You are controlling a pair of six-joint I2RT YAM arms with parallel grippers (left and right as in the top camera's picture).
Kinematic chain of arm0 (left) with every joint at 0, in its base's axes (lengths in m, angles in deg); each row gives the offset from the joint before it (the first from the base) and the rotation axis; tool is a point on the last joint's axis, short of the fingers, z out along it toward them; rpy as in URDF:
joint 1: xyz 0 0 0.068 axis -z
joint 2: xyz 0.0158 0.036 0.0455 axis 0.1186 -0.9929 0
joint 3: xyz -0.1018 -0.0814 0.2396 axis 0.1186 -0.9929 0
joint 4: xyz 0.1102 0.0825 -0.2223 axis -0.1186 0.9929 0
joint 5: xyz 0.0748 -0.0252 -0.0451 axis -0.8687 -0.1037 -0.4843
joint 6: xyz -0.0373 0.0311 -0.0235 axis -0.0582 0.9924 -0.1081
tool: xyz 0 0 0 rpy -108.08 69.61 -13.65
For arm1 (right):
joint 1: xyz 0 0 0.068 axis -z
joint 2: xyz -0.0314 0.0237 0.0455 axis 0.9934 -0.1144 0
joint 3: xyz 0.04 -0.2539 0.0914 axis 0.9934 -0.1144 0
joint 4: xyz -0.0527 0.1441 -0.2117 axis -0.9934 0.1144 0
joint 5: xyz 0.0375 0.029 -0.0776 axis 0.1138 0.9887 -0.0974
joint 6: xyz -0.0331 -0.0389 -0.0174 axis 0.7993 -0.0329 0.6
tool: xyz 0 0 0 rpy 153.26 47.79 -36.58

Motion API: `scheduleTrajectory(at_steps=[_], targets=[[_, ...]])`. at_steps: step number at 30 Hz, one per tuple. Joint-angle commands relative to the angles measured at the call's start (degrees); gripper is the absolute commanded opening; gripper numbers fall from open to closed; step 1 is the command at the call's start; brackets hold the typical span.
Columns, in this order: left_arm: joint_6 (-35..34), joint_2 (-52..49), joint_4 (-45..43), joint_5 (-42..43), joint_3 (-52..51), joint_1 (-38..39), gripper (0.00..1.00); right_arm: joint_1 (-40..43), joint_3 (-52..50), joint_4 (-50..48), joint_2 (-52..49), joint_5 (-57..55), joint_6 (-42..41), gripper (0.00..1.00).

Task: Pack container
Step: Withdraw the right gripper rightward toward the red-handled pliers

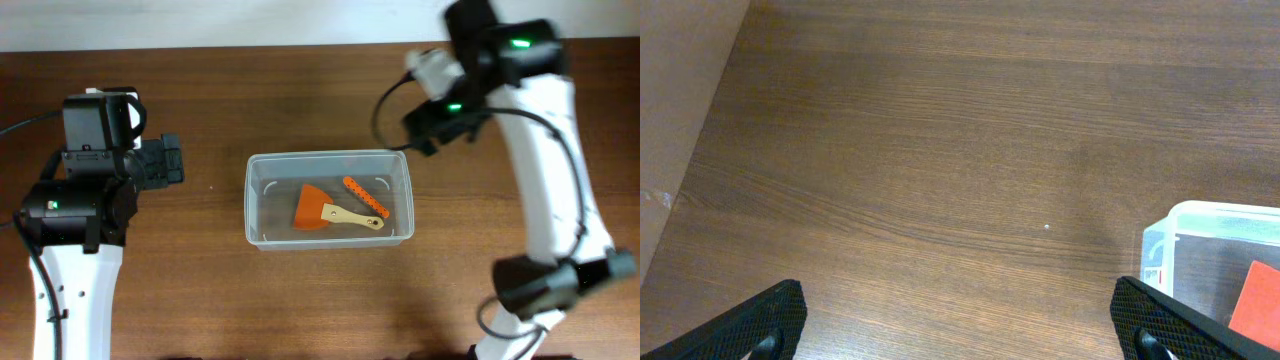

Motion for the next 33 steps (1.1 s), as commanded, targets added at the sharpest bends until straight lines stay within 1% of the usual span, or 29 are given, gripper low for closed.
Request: scheduleTrajectory(at_steps=[1, 4, 5, 7, 8, 9, 12, 14, 20, 26, 30, 33], targets=[[-0.6, 0.2, 0.1, -0.8, 1.3, 0.1, 0.99, 5.8, -2.7, 0.4, 11.5, -3.0, -6.7, 0.99], [-0.6, 0.2, 0.1, -0.8, 1.3, 0.1, 0.99, 12.5, -6.7, 0.4, 17.4, -3.0, -8.2, 0.99], [-0.6, 0.2, 0.1, -0.8, 1.3, 0.1, 0.99, 18.1, -10.2, 0.4, 20.4, -3.0, -10.2, 0.99], [-0.6, 0.2, 0.1, -0.8, 1.3, 0.1, 0.99, 24.0, -13.9, 0.4, 22.3, -3.0, -11.8, 0.99], [-0.6, 0.2, 0.1, -0.8, 1.3, 0.1, 0.99, 26.8, -15.9, 0.3, 22.8, -3.0, -12.1, 0.99], [-0.6, 0.2, 0.1, -0.8, 1.3, 0.1, 0.99, 31.5, -19.4, -0.2, 22.9, -2.9, -12.7, 0.99], [-0.6, 0.2, 0.1, -0.8, 1.3, 0.1, 0.99, 37.1, -25.0, -3.8, 22.2, -1.8, -12.7, 0.99], [-0.6, 0.2, 0.1, -0.8, 1.3, 0.1, 0.99, 39.7, -28.3, -7.2, 21.3, 1.0, -12.7, 0.99], [-0.6, 0.2, 0.1, -0.8, 1.3, 0.1, 0.99, 44.9, -39.2, -18.9, 16.7, 1.8, -12.6, 0.99], [-0.6, 0.2, 0.1, -0.8, 1.3, 0.1, 0.99, 45.2, -47.5, -26.1, 11.1, -0.5, -12.5, 0.99], [-0.6, 0.2, 0.1, -0.8, 1.3, 0.1, 0.99, 45.1, -52.3, -29.9, 6.6, -0.5, -9.6, 0.99], [-0.6, 0.2, 0.1, -0.8, 1.3, 0.1, 0.99, 45.1, -54.0, -31.9, 3.7, -0.6, -7.9, 0.99]])
